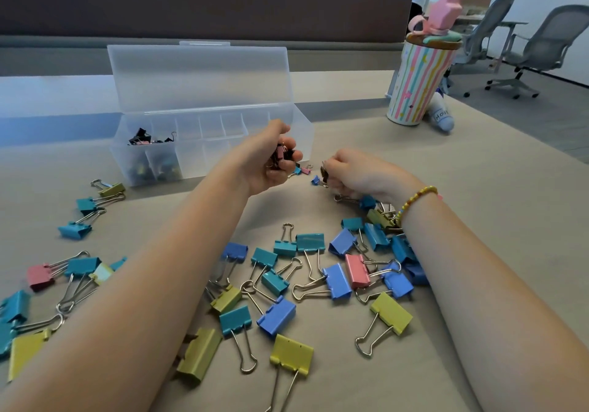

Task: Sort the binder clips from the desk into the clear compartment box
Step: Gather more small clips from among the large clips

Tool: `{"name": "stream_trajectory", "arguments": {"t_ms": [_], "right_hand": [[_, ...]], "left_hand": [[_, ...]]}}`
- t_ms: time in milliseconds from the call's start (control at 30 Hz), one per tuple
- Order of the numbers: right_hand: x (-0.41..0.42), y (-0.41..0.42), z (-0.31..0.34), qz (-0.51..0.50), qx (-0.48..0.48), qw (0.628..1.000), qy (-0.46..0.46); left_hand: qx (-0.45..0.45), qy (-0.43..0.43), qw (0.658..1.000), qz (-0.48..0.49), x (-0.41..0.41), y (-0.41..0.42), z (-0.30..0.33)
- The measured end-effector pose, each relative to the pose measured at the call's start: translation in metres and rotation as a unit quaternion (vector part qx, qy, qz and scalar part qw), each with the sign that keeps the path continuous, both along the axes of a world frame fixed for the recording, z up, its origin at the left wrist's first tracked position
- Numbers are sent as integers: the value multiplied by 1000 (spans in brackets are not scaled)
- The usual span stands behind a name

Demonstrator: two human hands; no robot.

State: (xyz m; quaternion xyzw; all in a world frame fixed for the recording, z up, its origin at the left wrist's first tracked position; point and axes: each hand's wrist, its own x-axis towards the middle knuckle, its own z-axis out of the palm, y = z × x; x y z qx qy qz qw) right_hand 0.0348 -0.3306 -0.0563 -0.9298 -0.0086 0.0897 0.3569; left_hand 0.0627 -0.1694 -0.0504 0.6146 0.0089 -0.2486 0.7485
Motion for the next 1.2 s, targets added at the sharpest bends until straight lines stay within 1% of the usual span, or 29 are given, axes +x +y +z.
{"name": "stream_trajectory", "arguments": {"t_ms": [33,67,100,133,167,200,233,300,333,533,567,667,700,733,767,833,867,900,933,967,1000,1067,1133,1167,1200], "right_hand": [[0,-1,1,-11,109,993,36],[1,-4,2,-9,229,971,73],[1,-8,3,-1,343,934,99],[1,-12,5,8,435,894,111],[2,-16,6,15,500,859,112],[2,-19,6,21,543,833,110],[2,-21,6,26,568,815,108],[4,-23,5,23,589,802,99],[4,-23,4,16,586,804,94],[5,-20,2,-10,499,865,42],[5,-19,2,-17,491,870,41],[6,-19,1,-69,503,860,49],[6,-21,1,-92,487,868,45],[6,-24,1,-108,447,887,34],[5,-26,2,-117,385,915,17],[2,-26,5,-114,204,972,-11],[0,-25,6,-111,106,988,-21],[0,-24,6,-106,19,994,-31],[0,-23,6,-98,-47,993,-42],[1,-22,5,-88,-90,991,-51],[2,-21,5,-81,-119,988,-54],[2,-18,5,-76,-164,982,-49],[2,-17,3,-72,-205,975,-42],[2,-16,2,-68,-223,972,-40],[4,-15,0,-66,-239,968,-38]], "left_hand": [[3,0,1000,1,0,0,0],[2,1,1000,3,0,0,-1],[-1,4,1000,5,1,0,-1],[-6,7,1000,8,1,1,-2],[-12,10,1000,12,1,2,-2],[-17,11,1000,15,2,2,-2],[-21,12,1000,18,2,2,-2],[-26,13,999,21,2,2,-2],[-24,12,999,20,2,1,-3],[-15,6,1000,17,0,-1,-2],[-13,4,1000,18,0,-1,-2],[5,-10,1000,20,-1,-1,-2],[14,-17,1000,19,-2,-2,-2],[26,-26,999,17,-2,-2,-2],[41,-41,998,14,-3,-2,-2],[95,-89,991,-5,-4,-1,-1],[143,-123,982,-21,-5,-2,0],[206,-161,964,-37,-6,-2,2],[275,-199,939,-54,-8,-3,4],[337,-233,909,-70,-8,-3,6],[387,-264,879,-85,-9,-2,8],[459,-316,821,-124,-10,0,11],[527,-350,756,-168,-11,2,13],[552,-355,731,-189,-13,2,14],[567,-354,714,-207,-15,1,15]]}}
